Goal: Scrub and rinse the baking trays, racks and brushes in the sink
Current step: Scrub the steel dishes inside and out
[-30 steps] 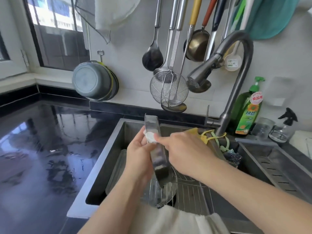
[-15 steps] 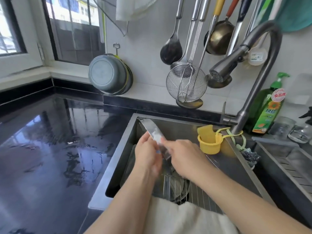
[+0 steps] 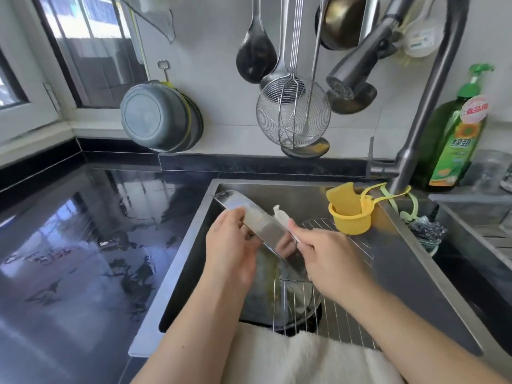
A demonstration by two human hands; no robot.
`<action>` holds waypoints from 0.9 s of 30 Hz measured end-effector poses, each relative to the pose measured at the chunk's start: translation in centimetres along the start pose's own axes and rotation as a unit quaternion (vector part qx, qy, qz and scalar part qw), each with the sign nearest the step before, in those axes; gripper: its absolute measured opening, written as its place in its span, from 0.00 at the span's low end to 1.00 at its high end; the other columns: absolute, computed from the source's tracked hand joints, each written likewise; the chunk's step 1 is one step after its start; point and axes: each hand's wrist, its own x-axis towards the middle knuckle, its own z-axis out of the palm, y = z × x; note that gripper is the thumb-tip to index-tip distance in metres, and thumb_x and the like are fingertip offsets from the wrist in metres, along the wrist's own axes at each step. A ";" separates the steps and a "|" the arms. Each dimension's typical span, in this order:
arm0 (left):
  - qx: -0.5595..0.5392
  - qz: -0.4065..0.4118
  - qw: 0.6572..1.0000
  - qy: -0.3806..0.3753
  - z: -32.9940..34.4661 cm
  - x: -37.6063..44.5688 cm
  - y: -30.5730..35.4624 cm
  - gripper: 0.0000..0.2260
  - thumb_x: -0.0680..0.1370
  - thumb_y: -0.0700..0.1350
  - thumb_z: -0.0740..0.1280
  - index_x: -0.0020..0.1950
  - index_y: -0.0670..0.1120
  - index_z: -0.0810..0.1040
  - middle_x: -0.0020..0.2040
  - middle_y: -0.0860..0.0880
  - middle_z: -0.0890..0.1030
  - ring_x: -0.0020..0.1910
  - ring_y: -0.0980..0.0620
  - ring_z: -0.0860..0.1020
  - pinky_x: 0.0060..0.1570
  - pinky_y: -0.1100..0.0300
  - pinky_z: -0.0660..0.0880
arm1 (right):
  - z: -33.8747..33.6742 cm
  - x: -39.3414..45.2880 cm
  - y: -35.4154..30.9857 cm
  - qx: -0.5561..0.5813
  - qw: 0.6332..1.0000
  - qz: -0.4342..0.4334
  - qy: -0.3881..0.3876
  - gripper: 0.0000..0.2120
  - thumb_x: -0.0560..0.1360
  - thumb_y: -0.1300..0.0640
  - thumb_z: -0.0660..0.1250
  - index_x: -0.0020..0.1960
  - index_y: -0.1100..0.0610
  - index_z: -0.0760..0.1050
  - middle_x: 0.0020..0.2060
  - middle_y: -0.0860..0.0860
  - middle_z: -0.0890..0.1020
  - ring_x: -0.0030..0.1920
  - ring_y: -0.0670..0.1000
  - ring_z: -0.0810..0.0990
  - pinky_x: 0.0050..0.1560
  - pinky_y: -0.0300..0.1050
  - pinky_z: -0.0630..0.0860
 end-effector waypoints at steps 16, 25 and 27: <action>-0.194 -0.005 0.979 -0.069 0.9 -1.0 0.6 0.16 0.83 0.33 0.61 0.71 0.36 0.73 0.58 0.39 0.85 0.56 0.44 0.85 0.55 0.50 0.83 | -3.1 -2.1 -2.8 -0.004 0.994 -0.088 0.060 0.24 0.81 0.55 0.66 0.70 0.31 0.69 0.31 0.44 0.71 0.31 0.46 0.69 0.28 0.44 0.64; -0.169 -0.113 0.979 0.037 0.5 -0.9 -1.8 0.12 0.86 0.34 0.59 0.68 0.30 0.72 0.56 0.32 0.84 0.53 0.37 0.86 0.49 0.45 0.85 | -3.9 -2.2 -2.8 -0.094 0.994 -0.025 -0.042 0.24 0.84 0.53 0.60 0.75 0.33 0.64 0.41 0.42 0.73 0.41 0.48 0.73 0.35 0.44 0.69; -0.180 -0.117 0.975 0.062 0.5 -0.3 -2.0 0.13 0.86 0.34 0.58 0.69 0.30 0.69 0.58 0.31 0.82 0.57 0.35 0.84 0.59 0.41 0.81 | -5.2 -1.0 -1.1 -0.147 0.988 0.021 -0.042 0.24 0.84 0.54 0.59 0.76 0.34 0.63 0.43 0.45 0.76 0.39 0.49 0.75 0.34 0.45 0.73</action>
